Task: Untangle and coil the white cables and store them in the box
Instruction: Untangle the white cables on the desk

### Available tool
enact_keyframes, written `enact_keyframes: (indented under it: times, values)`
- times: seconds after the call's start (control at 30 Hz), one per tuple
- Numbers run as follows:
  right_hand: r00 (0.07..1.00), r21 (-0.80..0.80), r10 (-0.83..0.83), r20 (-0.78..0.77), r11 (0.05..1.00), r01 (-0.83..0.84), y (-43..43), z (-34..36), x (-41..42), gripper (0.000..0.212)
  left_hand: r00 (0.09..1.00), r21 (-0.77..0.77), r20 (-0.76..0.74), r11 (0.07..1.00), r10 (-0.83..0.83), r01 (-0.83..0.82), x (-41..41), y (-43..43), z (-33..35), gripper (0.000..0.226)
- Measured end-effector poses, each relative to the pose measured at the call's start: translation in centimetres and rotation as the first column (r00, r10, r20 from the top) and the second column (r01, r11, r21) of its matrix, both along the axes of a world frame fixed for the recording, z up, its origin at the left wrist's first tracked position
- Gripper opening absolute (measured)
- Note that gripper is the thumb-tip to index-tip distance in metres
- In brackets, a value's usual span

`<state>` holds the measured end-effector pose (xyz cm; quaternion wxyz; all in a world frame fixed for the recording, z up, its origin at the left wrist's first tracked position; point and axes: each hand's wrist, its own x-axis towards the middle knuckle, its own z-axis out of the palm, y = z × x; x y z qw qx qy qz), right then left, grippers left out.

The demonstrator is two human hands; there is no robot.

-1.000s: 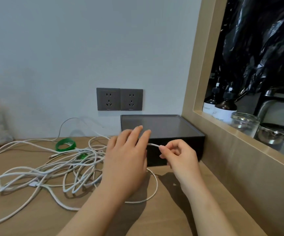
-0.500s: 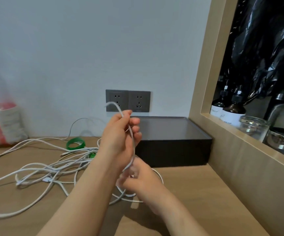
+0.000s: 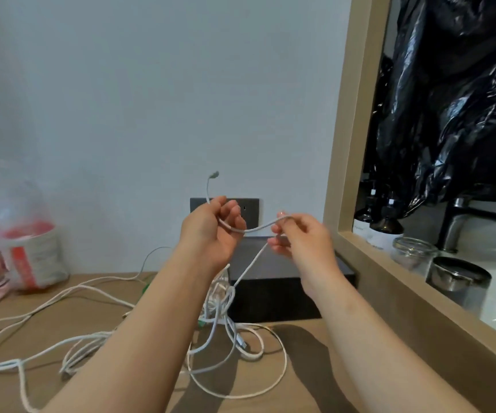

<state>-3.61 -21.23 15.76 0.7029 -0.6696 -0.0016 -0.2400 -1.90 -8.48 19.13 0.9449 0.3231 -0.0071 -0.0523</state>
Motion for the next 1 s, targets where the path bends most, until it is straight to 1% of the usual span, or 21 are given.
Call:
enact_keyframes:
  times: [0.07, 0.13, 0.27, 0.33, 0.37, 0.4, 0.43, 0.47, 0.5, 0.53, 0.57, 0.6, 0.63, 0.67, 0.7, 0.77, 0.83, 0.9, 0.93, 0.97, 1.0]
  values:
    - [0.989, -0.033, -0.075, 0.13, 0.996, 0.08, -0.9, 2.4, -0.3, 0.009, 1.0, 0.059, -0.005, 0.998, 0.01, -0.009, -0.4, -0.3, 0.2, 0.017]
    - [0.947, -0.106, -0.155, 0.282, 0.976, 0.191, -1.9, 4.9, -0.8, 0.011, 0.999, 0.161, 0.039, 0.987, 0.003, -0.009, -1.0, -0.7, 0.6, 0.014]
    - [0.778, -0.189, -0.225, 0.586, 0.896, 0.401, -3.5, 9.1, -2.8, 0.009, 0.992, 0.348, 0.124, 0.937, -0.016, -0.028, -1.7, -1.4, 2.4, 0.012]
    - [0.704, -0.203, -0.253, 0.663, 0.845, 0.495, -4.1, 9.3, -3.5, 0.005, 0.99, 0.383, 0.137, 0.924, -0.04, -0.016, -2.1, -1.8, 2.8, 0.013]
    - [0.707, -0.229, -0.265, 0.656, 0.823, 0.52, -4.3, 9.0, -3.6, 0.006, 0.99, 0.401, 0.131, 0.916, -0.053, -0.004, -2.3, -2.0, 2.8, 0.015]
    - [0.747, -0.264, -0.279, 0.603, 0.814, 0.517, -4.5, 8.1, -3.5, 0.008, 0.991, 0.416, 0.118, 0.909, -0.061, 0.007, -2.4, -2.2, 2.5, 0.016]
    - [0.813, -0.293, -0.295, 0.501, 0.826, 0.481, -4.7, 6.9, -3.3, 0.01, 0.993, 0.429, 0.098, 0.903, -0.068, 0.02, -2.6, -2.4, 2.0, 0.018]
    - [0.888, -0.301, -0.308, 0.343, 0.859, 0.414, -4.9, 5.5, -3.0, 0.015, 0.995, 0.44, 0.073, 0.897, -0.073, 0.034, -2.7, -2.6, 1.4, 0.019]
    - [0.946, -0.285, -0.295, 0.133, 0.903, 0.322, -5.2, 4.1, -2.9, 0.03, 0.996, 0.458, 0.048, 0.888, -0.076, 0.045, -2.8, -2.6, 0.6, 0.019]
    - [0.962, -0.253, -0.254, -0.102, 0.942, 0.222, -5.4, 2.7, -3.0, 0.044, 0.997, 0.486, 0.032, 0.872, -0.074, 0.049, -2.8, -2.6, -0.1, 0.019]
    - [0.932, -0.226, -0.2, -0.302, 0.965, 0.134, -5.5, 1.5, -3.2, 0.053, 0.998, 0.524, 0.022, 0.851, -0.066, 0.045, -2.8, -2.4, -0.8, 0.017]
    - [0.886, -0.22, -0.162, -0.434, 0.973, 0.07, -5.6, 0.5, -3.4, 0.058, 0.998, 0.562, 0.018, 0.826, -0.052, 0.033, -2.7, -2.2, -1.4, 0.016]
    - [0.859, -0.222, -0.148, -0.491, 0.974, 0.042, -5.8, 0.1, -3.5, 0.059, 0.999, 0.599, 0.02, 0.8, -0.038, 0.018, -2.7, -2.0, -1.9, 0.014]
    - [0.868, -0.205, -0.15, -0.474, 0.977, 0.057, -6.0, 0.1, -3.4, 0.055, 0.999, 0.635, 0.03, 0.773, -0.028, 0.002, -2.5, -1.9, -2.3, 0.012]
    - [0.903, -0.166, -0.156, -0.4, 0.981, 0.096, -6.1, 0.7, -3.4, 0.047, 0.999, 0.671, 0.044, 0.741, -0.026, -0.01, -2.4, -1.8, -2.6, 0.011]
    - [0.969, -0.05, -0.161, -0.19, 0.987, 0.154, -6.2, 2.7, -3.4, 0.026, 0.994, 0.762, 0.088, 0.648, -0.059, -0.029, -2.3, -2.0, -3.1, 0.011]
    - [0.991, 0.026, -0.137, -0.004, 0.99, 0.137, -5.9, 5.1, -4.1, 0.013, 0.978, 0.864, 0.135, 0.503, -0.161, -0.036, -2.7, -2.3, -3.5, 0.008]
    - [0.983, 0.045, -0.116, 0.143, 0.993, 0.11, -5.3, 7.2, -4.9, 0.008, 0.94, 0.926, 0.137, 0.377, -0.312, -0.009, -3.5, -2.7, -3.9, 0.012]
    - [0.973, 0.054, -0.107, 0.206, 0.994, 0.098, -5.0, 8.1, -5.3, 0.005, 0.92, 0.94, 0.123, 0.341, -0.372, 0.012, -3.8, -2.9, -4.2, 0.016]
    - [0.958, 0.07, -0.099, 0.269, 0.994, 0.083, -4.7, 8.8, -5.7, 0.004, 0.906, 0.942, 0.111, 0.333, -0.409, 0.035, -4.2, -3.1, -4.2, 0.018]
    - [0.94, 0.082, -0.094, 0.327, 0.994, 0.072, -4.6, 9.3, -6.0, 0.002, 0.898, 0.933, 0.116, 0.357, -0.424, 0.048, -4.6, -3.3, -4.2, 0.016]
